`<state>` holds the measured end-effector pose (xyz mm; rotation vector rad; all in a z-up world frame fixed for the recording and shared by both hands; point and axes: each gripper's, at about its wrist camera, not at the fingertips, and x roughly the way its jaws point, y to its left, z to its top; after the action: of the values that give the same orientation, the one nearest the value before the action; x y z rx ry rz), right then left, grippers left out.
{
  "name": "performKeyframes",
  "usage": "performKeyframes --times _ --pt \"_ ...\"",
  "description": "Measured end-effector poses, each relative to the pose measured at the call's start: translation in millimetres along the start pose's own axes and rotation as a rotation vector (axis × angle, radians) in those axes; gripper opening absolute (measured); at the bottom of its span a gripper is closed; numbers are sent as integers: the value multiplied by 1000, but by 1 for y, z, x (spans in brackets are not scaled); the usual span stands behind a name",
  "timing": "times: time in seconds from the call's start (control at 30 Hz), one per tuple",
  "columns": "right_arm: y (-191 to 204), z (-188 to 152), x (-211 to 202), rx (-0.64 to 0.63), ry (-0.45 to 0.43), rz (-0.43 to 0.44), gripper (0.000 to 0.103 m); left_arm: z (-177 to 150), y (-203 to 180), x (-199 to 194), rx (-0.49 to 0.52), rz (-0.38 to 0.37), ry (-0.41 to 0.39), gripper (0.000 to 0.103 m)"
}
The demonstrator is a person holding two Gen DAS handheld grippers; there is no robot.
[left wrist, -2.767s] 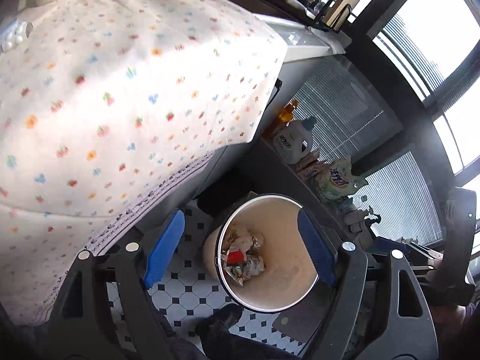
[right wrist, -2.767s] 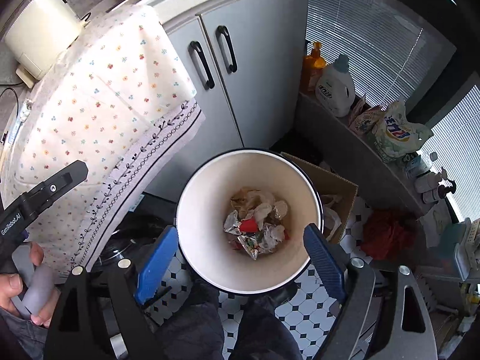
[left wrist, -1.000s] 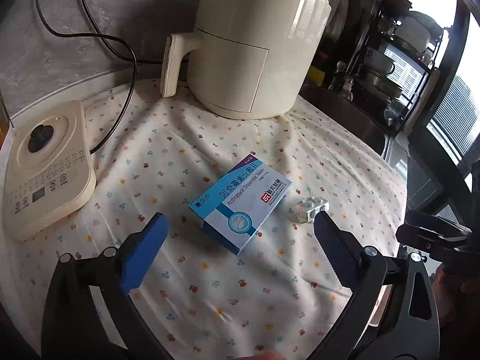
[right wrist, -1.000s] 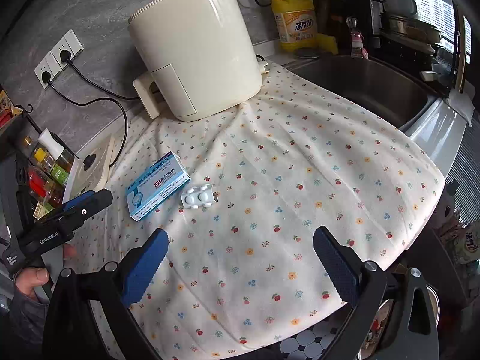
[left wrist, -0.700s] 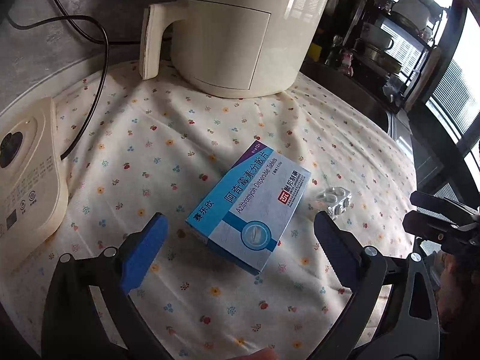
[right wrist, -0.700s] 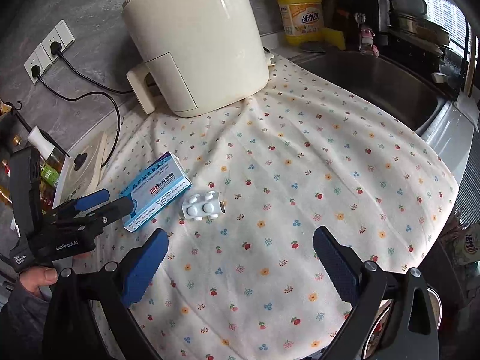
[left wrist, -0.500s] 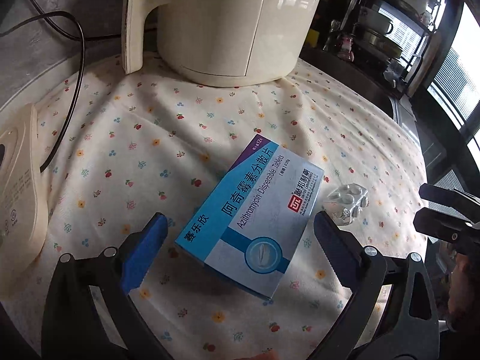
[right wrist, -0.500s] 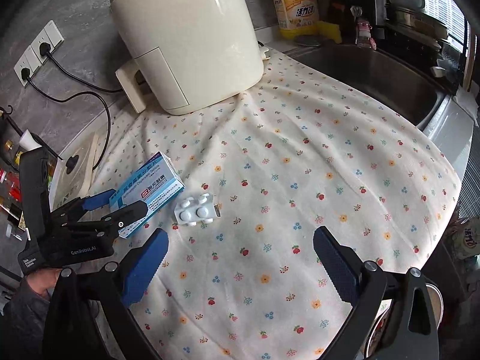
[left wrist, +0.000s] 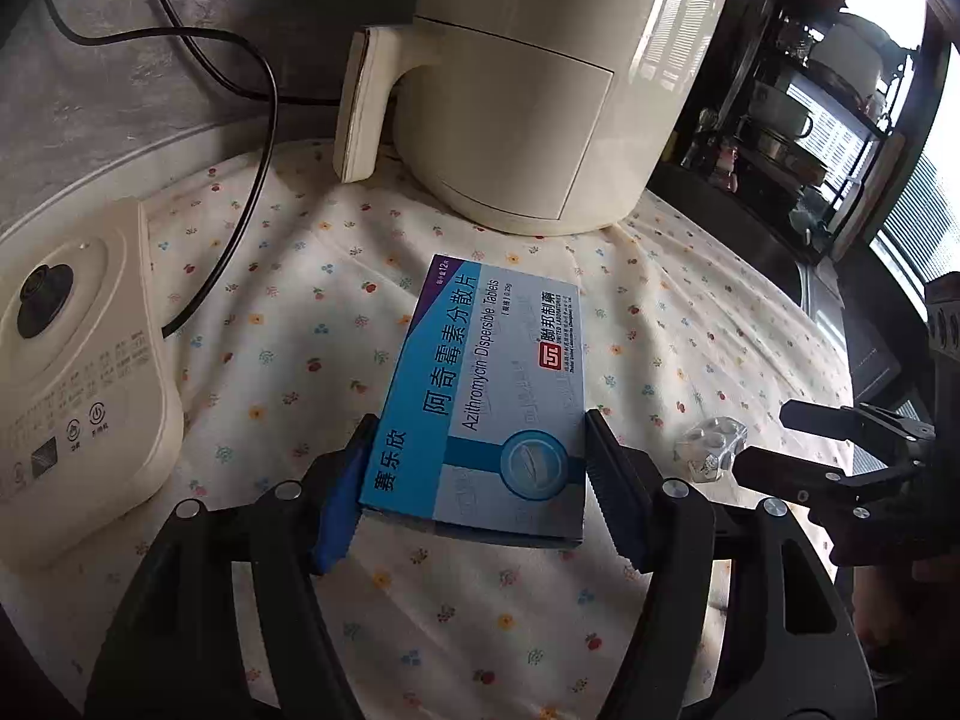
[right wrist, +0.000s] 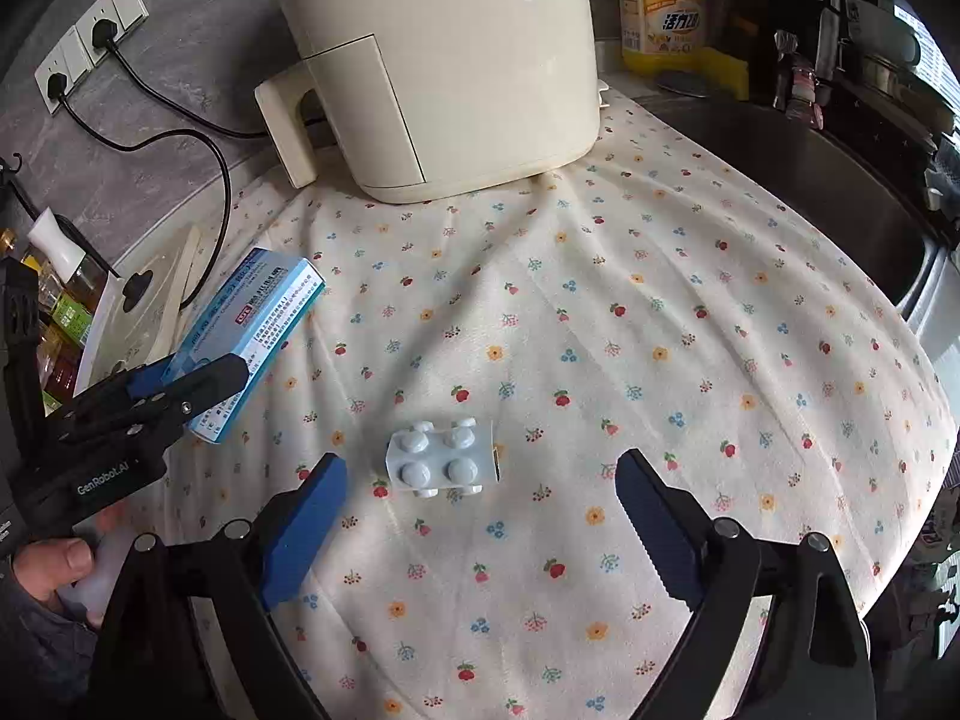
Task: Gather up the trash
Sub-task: 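Grasp the blue-white medicine box with the left gripper while the right gripper grasps the pill blister, then carry the medicine box and pill blister down over the beige bin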
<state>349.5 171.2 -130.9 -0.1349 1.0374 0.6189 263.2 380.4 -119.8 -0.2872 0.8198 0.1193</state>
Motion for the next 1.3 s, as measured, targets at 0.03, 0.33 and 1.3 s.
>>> performKeyframes --times 0.03,0.33,1.3 --pt "2 2 3 -10 3 -3 89 0 2 -4 -8 6 -9 67" --pt "6 -1 -4 -59 8 68 40 -1 -3 -42 -45 46 -92 67" --pt "-173 -138 -201 174 -145 -5 41 -51 -251 -61 105 -168 -64 67"
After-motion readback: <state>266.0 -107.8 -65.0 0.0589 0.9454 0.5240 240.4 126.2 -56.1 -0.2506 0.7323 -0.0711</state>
